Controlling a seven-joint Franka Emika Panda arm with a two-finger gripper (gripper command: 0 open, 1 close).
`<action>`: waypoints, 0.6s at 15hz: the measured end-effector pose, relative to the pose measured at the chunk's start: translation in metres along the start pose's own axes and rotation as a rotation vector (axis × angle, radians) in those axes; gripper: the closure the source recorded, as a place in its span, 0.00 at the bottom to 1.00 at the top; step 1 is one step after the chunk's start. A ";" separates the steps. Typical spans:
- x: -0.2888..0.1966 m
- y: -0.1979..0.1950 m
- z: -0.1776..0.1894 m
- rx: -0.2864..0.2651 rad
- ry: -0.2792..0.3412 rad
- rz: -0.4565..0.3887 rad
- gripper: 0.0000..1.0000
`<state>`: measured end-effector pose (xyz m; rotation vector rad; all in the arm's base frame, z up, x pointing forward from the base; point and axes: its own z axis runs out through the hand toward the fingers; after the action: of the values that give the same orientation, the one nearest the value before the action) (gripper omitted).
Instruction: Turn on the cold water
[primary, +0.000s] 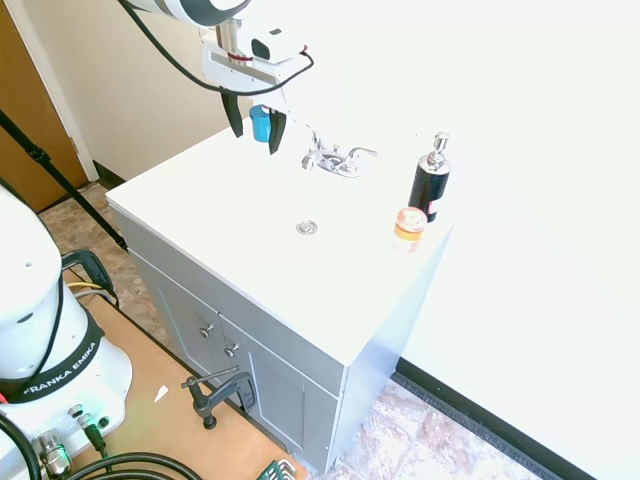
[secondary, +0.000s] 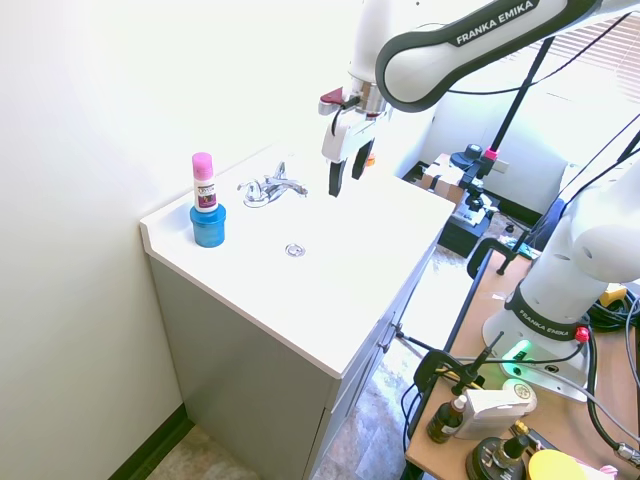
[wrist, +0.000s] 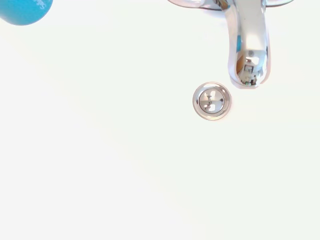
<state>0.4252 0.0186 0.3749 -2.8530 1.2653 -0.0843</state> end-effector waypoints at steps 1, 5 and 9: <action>0.000 0.000 0.000 0.000 0.000 0.000 0.00; 0.024 -0.003 0.004 0.031 0.145 0.056 0.00; 0.081 -0.025 0.013 0.055 0.319 0.098 0.00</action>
<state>0.4990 -0.0251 0.3661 -2.8043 1.4235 -0.5837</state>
